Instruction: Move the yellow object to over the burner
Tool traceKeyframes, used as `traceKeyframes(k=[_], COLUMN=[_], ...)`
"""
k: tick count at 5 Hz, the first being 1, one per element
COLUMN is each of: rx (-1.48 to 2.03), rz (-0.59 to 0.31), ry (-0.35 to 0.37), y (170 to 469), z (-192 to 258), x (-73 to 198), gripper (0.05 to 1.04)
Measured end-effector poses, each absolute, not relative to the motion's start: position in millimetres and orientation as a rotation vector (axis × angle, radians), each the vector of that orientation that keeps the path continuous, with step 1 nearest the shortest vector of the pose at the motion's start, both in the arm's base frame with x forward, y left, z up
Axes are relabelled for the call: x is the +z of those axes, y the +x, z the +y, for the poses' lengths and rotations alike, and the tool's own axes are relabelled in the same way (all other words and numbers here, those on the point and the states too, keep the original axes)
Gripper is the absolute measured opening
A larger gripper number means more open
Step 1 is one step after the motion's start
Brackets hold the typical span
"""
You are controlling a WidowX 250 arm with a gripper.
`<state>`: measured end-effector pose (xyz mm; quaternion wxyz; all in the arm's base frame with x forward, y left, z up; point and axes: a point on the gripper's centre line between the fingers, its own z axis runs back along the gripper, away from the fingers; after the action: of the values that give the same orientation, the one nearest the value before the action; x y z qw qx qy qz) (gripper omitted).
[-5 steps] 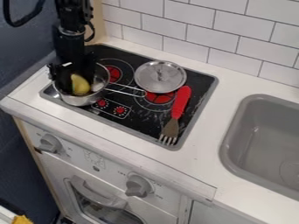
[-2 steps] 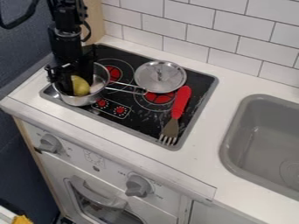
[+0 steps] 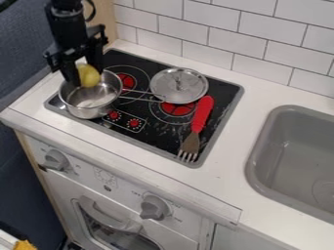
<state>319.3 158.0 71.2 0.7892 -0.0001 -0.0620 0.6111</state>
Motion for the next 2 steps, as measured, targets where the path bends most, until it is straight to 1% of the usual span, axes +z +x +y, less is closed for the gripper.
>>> traceKeyframes(k=[1, 2], rx=[1.251, 1.167], rz=[-0.184, -0.190], ry=[-0.008, -0.005], y=[343.0, 373.3], z=[144.2, 122.2], x=[92.1, 98.8], gripper=[0.650, 0.649])
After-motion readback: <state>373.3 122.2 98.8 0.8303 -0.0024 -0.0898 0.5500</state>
